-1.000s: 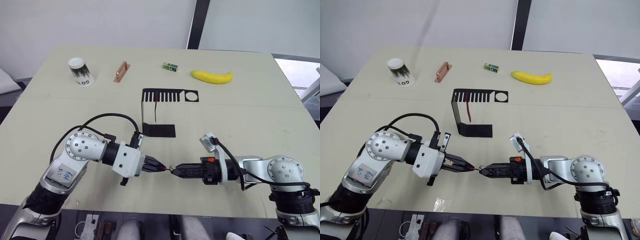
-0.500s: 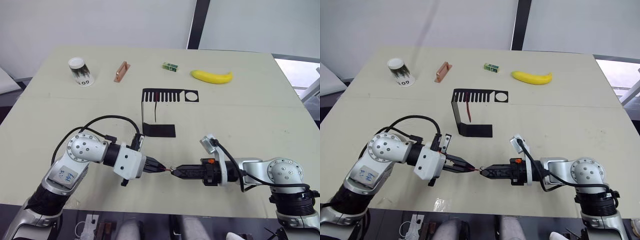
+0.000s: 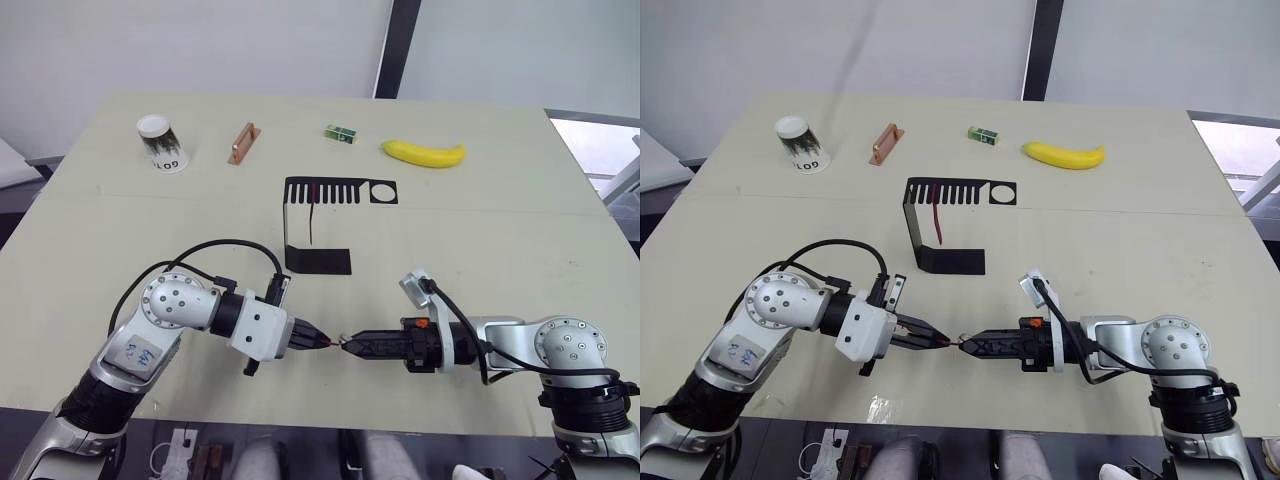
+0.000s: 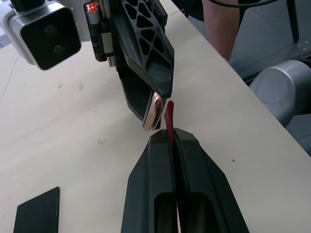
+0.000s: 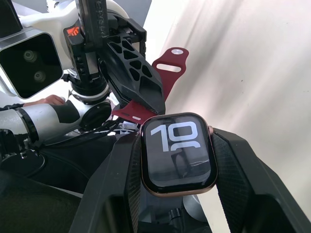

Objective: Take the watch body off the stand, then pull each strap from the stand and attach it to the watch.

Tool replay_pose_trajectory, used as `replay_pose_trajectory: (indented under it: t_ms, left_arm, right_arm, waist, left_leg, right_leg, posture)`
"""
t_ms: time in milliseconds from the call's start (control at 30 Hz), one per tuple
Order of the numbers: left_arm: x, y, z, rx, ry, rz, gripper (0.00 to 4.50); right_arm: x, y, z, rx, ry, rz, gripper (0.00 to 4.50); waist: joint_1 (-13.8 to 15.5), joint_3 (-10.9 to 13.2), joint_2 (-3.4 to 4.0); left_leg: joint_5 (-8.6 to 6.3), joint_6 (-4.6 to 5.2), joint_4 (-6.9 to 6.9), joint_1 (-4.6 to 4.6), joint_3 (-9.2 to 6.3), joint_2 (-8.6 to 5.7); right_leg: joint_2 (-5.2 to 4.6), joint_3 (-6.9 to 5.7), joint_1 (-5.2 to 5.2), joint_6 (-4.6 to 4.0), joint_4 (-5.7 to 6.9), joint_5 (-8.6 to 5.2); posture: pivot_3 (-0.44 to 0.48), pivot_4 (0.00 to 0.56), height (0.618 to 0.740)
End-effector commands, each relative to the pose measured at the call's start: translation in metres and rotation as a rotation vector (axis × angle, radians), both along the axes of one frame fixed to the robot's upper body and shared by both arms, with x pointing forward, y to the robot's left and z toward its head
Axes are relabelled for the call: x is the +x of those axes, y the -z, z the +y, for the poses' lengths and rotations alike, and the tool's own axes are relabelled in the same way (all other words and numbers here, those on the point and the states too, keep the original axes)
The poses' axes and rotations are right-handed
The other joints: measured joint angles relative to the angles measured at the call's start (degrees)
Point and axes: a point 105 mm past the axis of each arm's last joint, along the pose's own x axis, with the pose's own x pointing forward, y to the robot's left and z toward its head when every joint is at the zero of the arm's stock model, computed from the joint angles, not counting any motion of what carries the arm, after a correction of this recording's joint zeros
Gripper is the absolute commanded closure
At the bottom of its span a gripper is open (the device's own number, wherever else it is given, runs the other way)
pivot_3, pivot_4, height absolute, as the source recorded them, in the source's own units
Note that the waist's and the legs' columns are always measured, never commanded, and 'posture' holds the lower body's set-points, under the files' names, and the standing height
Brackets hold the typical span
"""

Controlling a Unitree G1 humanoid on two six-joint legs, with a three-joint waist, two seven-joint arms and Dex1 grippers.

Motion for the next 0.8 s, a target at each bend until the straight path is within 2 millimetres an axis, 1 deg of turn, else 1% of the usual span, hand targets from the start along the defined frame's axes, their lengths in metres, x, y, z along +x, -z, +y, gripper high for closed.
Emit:
replay_pose_trajectory:
  t_ms: [33,167,267,500,800]
  left_arm:
    - [-0.003,-0.011,-0.003,-0.033,0.018,-0.033,4.50]
    - [-0.003,-0.022,0.001,-0.053,0.022,-0.029,4.50]
    - [-0.003,-0.027,0.003,-0.051,0.023,-0.023,4.50]
    - [-0.004,-0.022,-0.002,-0.042,0.025,-0.011,4.50]
    - [-0.010,-0.019,-0.004,-0.026,0.044,0.004,4.50]
  right_arm:
    - [-0.006,-0.005,0.002,0.010,-0.024,-0.017,2.92]
    - [-0.006,-0.004,0.002,0.008,-0.022,-0.016,2.92]
    - [-0.005,-0.004,0.002,0.005,-0.021,-0.014,2.92]
    - [-0.005,-0.004,0.002,0.005,-0.022,-0.015,2.92]
    - [-0.004,-0.003,0.002,-0.004,-0.013,-0.016,2.92]
  waist:
    - [-0.01,0.00,0.00]
    - [-0.01,0.00,0.00]
    - [0.01,0.00,0.00]
    - [-0.01,0.00,0.00]
    - [0.00,0.00,0.00]
  left_leg:
    - [0.00,0.00,0.00,0.00,0.00,0.00]
    - [0.00,0.00,0.00,0.00,0.00,0.00]
    - [0.00,0.00,0.02,0.00,0.00,0.00]
    - [0.00,0.00,0.03,0.00,0.00,0.00]
    - [0.00,0.00,0.03,0.00,0.00,0.00]
  right_leg:
    - [0.00,0.00,0.00,0.00,0.01,0.00]
    - [0.00,0.00,0.00,0.00,0.01,0.00]
    - [0.00,0.00,0.00,0.00,0.02,0.00]
    - [0.00,-0.01,0.00,0.00,0.03,0.00]
    - [0.00,0.00,0.00,0.00,0.04,0.00]
  posture:
    - [0.000,0.150,0.739]
    - [0.000,0.150,0.739]
    - [0.000,0.150,0.739]
    - [0.000,0.150,0.739]
    - [0.000,0.150,0.739]
